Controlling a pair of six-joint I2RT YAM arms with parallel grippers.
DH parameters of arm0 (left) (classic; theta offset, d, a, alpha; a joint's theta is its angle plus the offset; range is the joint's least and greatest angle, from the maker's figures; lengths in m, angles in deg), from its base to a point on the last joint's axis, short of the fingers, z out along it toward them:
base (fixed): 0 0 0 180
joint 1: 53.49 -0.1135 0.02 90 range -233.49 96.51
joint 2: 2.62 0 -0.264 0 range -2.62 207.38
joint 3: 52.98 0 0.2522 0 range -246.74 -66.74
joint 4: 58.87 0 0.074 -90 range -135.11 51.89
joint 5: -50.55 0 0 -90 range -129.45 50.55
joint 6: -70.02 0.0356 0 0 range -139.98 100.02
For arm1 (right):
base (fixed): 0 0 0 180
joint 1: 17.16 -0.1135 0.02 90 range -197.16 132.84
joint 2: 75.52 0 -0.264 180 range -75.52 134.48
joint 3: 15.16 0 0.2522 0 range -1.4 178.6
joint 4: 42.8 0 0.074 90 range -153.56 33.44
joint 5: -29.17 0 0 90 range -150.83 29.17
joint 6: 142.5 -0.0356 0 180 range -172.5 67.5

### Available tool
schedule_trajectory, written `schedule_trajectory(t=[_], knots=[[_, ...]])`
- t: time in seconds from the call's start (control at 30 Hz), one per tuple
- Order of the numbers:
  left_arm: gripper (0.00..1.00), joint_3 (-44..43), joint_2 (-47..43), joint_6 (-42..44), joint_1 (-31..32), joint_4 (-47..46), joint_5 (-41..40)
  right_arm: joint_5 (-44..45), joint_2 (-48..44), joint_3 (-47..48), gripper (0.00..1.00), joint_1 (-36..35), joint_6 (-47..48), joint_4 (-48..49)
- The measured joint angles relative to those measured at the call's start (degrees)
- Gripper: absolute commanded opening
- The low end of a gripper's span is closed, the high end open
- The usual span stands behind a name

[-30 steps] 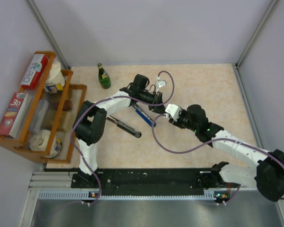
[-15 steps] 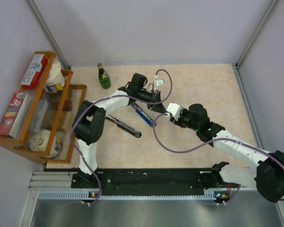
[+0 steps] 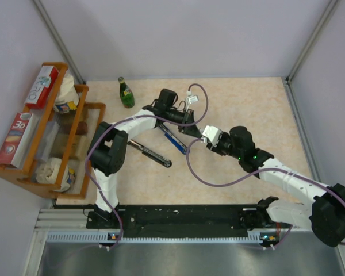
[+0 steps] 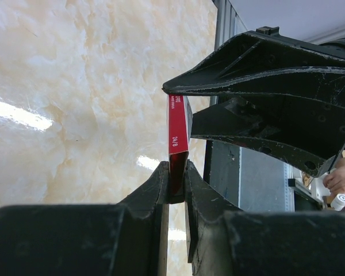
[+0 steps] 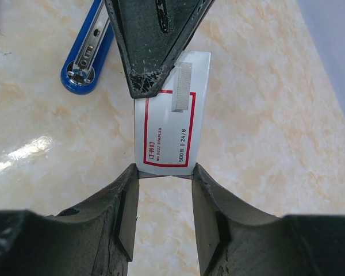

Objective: Load the staples into the stapler

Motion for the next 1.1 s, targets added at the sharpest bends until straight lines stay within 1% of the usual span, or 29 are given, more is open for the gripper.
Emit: schedule_trajectory(t=[0.33,0.73,1.1], knots=[[0.0,0.02,0.0,-0.2,-0.63,0.0,0.85,-1.22,0.02,0.11,0.36,0.28,0.37,0.0],[0.0,0.15,-0.31,-0.5,-1.25,-0.2,1.49,-1.75,0.13,0.52,0.35,0.37,0.39,0.02],[0.0,1.95,-0.96,-3.65,-2.12,-3.61,1.55,-2.08,1.31,1.31,0.35,0.44,0.37,0.46]])
